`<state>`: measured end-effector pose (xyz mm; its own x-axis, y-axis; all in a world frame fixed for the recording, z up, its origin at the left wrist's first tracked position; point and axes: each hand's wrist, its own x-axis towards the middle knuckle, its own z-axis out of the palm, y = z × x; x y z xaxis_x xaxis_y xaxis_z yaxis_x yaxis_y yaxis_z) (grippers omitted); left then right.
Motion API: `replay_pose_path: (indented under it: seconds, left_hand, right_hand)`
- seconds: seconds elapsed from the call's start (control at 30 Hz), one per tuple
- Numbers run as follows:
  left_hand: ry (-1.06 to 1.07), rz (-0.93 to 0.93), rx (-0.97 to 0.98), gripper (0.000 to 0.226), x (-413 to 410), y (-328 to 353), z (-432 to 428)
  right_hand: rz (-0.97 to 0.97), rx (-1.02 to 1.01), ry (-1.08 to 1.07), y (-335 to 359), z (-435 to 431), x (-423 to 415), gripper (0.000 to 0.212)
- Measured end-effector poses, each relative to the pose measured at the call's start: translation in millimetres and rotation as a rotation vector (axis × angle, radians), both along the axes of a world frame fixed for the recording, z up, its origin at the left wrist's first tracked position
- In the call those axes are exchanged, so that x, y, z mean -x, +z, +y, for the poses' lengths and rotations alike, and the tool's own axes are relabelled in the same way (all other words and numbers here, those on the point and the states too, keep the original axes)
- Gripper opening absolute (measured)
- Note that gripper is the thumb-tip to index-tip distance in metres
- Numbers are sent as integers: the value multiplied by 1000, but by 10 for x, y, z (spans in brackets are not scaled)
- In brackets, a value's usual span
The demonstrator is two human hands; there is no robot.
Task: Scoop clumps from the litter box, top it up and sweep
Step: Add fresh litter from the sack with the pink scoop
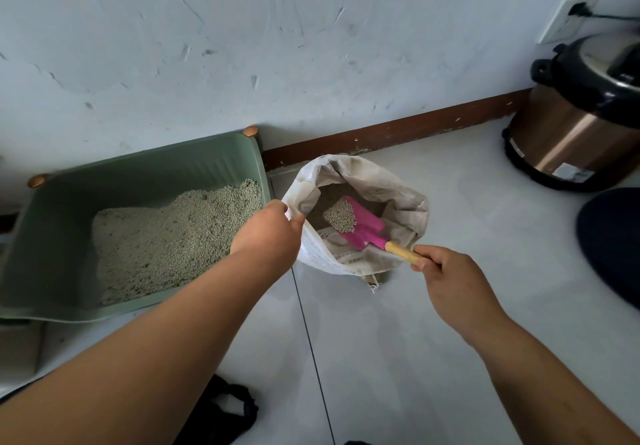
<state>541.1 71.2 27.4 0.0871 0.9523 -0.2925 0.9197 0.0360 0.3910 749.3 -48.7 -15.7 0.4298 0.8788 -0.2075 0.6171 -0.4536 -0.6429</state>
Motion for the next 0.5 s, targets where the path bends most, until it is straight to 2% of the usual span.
replay_pose_path:
  seconds: [0.23, 0.37, 0.5]
  left_hand:
    - [-4, -19, -3, 45, 22, 47, -18]
    - [14, -27, -12, 43, 129, 65, -26]
    - [54, -38, -36, 43, 252, 72, -29]
  right_hand:
    - [-297, 173, 144, 149, 602, 148, 16]
    - [-515, 312, 310, 144, 961, 442, 22]
    - [-481, 444, 324, 18, 1228, 582, 28]
